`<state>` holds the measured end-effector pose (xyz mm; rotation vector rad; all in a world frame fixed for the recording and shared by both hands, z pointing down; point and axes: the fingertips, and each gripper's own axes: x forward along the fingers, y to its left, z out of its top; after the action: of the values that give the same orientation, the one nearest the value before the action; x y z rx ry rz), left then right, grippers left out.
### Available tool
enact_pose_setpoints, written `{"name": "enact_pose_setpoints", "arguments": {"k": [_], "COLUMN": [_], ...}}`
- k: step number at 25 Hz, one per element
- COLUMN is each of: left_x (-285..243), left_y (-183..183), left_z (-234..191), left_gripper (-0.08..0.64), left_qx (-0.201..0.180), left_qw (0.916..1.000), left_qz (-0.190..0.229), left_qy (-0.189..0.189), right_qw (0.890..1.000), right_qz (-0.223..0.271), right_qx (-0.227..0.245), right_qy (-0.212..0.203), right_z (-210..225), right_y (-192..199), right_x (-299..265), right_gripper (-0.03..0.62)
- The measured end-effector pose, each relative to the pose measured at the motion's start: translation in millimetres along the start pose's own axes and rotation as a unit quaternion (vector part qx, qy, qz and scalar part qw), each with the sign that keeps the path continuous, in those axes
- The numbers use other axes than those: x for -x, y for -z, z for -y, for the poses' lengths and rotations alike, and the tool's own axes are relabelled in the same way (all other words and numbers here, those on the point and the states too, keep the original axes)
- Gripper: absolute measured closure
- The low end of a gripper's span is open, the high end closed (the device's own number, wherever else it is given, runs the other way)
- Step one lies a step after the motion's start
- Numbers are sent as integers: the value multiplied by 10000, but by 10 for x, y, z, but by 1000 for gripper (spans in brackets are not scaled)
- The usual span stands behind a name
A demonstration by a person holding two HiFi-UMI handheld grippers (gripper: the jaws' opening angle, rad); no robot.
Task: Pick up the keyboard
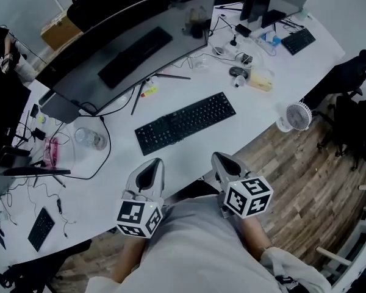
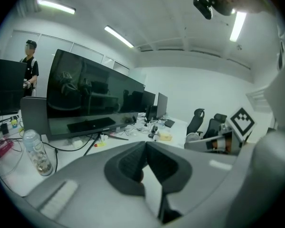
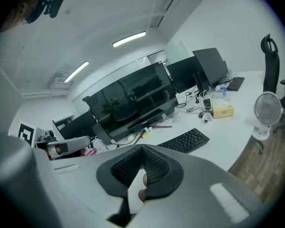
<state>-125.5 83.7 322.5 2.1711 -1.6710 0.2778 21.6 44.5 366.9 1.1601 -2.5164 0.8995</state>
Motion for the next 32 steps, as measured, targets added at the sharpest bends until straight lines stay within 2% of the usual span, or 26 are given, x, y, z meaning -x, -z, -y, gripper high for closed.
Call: {"name": "enact_pose_setpoints", "arguments": {"k": [10,15,21,25,29,32], "left_x": [-445,-566,-511,-454,-467,-579], "left_y": [-44,105,275,333,373,355], "left_z": [86,171,171,99,40,13], "left_gripper": [560,560,560,560,560,560], "left_qx": [130,240,260,240,175,-33], "left_qw": [9994,9978,9943,9918,9914,9923], "left_qz": [-13,-120,-379,-509,-606,-669], "left_qy": [-331,-614,-965,-1150,-1149,-1040], "right_qw": [9991,9967,9921,9880,9844,9808], "right_qz": [-275,-508,-844,-951,-1183,-1330], "right_qx": [163,305,325,850,856,1063], "right_qy": [-280,-554,-874,-875,-981,-955], "right_z": [392,533,538,493,462,477], "right_y": [-239,-228,-100,4,211,300], "right_x": [-267,-355,-514,-606,-625,-685], "right_gripper": [592,592,592,591,591,591]}}
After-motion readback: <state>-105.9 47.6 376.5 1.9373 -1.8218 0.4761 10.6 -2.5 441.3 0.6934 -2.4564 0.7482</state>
